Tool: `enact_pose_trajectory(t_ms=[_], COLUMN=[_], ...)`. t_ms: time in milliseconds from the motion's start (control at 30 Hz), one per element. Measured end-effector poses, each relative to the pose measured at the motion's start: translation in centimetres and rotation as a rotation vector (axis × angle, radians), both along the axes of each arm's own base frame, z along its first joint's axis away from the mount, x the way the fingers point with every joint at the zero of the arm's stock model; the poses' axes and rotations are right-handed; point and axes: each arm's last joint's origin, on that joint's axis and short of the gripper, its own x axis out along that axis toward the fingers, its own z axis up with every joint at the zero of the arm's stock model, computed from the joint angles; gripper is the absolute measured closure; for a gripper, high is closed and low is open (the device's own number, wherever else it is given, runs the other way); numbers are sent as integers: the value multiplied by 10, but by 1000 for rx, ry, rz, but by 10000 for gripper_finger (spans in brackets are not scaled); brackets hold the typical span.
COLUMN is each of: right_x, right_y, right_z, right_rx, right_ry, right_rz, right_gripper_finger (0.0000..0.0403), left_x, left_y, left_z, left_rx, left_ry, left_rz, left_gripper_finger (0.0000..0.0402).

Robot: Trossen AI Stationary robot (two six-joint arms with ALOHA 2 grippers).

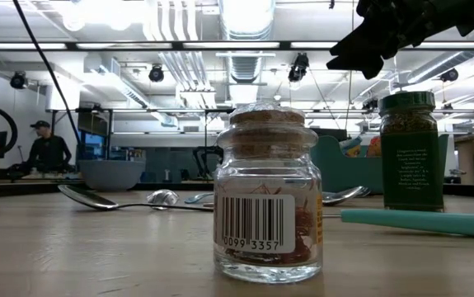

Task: Pick & Place Food Item
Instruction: Put the brown seasoning bottle into the pink bin

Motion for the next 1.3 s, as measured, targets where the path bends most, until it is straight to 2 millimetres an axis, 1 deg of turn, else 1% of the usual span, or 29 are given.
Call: enact_pose_trajectory(t_ms=[267,467,667,767,867,1000,1167,1300], right_x=[0,0,0,0,0,0,0,0], right_y=[0,0,0,0,0,0,0,0], right_z=[0,0,0,0,0,0,0,0], right_rx=[0,0,0,0,0,0,0,0], right_ry=[-1,0,0,0,-1,0,0,0], right_rz=[0,0,-1,0,0,0,-1,0], right_gripper_finger=[189,189,189,189,189,189,189,189], left_x=[-2,1,6,12,17,25,46,64], left_y=[6,12,12,9,6,0,-12,-15], left_z=[14,25,36,40,44,49,53,48], left_rx=[-9,66,239,349,509,663,751,751], left_ry=[-53,-148,-282,-346,-406,-480,-556,-632], left_rz=[-49,-219,-457,-613,-758,-880,-1057,-1239], left_gripper_finger=[55,55,55,55,55,55,55,55])
